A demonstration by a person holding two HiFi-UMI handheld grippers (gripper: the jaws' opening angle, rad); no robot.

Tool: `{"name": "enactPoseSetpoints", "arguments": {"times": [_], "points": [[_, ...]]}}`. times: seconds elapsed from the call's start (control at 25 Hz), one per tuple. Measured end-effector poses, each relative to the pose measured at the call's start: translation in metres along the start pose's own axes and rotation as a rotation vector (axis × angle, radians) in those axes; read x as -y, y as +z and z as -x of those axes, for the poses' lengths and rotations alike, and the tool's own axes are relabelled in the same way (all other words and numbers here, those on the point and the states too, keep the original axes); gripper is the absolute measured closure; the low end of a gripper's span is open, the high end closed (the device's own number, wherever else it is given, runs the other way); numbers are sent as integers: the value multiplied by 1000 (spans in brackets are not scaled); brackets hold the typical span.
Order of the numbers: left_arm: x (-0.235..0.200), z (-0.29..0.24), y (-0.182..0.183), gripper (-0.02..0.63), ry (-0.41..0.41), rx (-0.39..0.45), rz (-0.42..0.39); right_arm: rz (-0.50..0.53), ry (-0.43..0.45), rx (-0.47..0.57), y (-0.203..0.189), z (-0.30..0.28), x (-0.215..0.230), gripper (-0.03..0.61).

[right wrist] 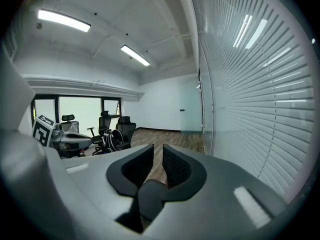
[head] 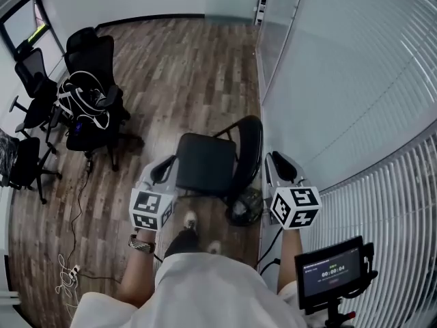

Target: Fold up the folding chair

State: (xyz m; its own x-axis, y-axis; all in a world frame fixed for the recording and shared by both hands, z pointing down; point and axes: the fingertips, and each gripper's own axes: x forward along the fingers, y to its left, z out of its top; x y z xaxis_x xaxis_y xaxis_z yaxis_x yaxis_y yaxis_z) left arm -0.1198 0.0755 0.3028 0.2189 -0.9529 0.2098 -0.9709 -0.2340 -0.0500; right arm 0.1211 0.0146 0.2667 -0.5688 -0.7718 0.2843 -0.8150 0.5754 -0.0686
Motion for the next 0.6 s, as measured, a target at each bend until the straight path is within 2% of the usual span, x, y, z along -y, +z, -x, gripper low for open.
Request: {"name": "enactPoseSetpoints", "arguments": {"times": [0.32, 0.6], "points": [[-38, -58, -43, 568, -18, -68, 64, 3, -28, -119, -24, -58, 24, 481], [-78, -112, -78, 555, -37, -145, 90, -58, -71, -214, -44, -119, 57, 462]]}}
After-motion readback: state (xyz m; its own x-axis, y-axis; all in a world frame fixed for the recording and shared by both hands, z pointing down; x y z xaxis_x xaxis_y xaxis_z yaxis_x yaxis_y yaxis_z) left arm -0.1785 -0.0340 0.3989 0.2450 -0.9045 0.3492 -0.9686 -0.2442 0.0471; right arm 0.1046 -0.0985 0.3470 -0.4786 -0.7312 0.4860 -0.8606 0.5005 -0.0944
